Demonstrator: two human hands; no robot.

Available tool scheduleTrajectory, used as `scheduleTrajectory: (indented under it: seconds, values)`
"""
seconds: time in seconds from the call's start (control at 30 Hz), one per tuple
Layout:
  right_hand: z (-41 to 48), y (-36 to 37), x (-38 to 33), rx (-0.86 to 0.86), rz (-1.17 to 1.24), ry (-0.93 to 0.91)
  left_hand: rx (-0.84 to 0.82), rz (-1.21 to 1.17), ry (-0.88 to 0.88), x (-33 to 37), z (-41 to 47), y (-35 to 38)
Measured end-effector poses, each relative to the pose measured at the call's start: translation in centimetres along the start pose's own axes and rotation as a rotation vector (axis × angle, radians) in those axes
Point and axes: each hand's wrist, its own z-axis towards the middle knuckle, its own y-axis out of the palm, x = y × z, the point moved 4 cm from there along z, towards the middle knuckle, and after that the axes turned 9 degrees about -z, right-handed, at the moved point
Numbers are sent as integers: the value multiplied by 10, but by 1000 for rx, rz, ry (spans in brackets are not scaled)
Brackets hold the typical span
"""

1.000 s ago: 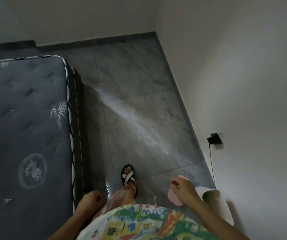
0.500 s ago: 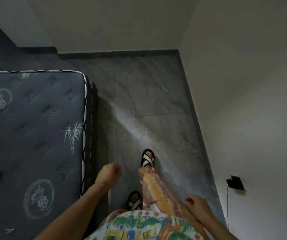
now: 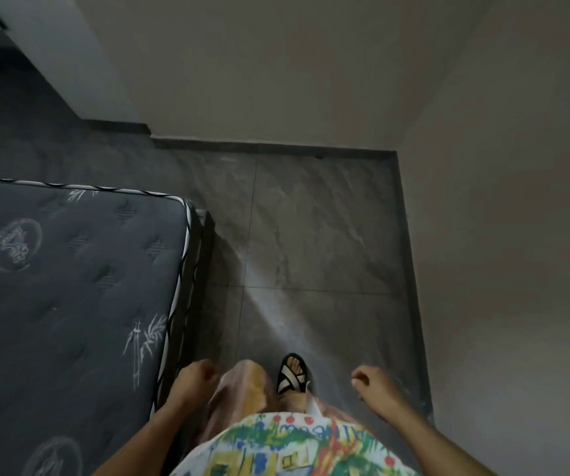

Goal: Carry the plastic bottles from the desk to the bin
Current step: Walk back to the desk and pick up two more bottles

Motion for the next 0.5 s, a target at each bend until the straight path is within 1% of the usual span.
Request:
scheduleTrajectory:
  seconds: [0.13,0.23,0.37,0.5]
  values:
    - [58,-58,-62,41,22,-95,-29,-22,-112,2,26,-22]
    - [101,-96,-105,65,39,-153,-40,-37,-159,10,57,-42]
    - [161,-145,-153,103,44,-154,-41,-59,-177,29,110,-76]
    - [212,-188,-188,105,-7,-93,-26,-108,-183,57,171,-127]
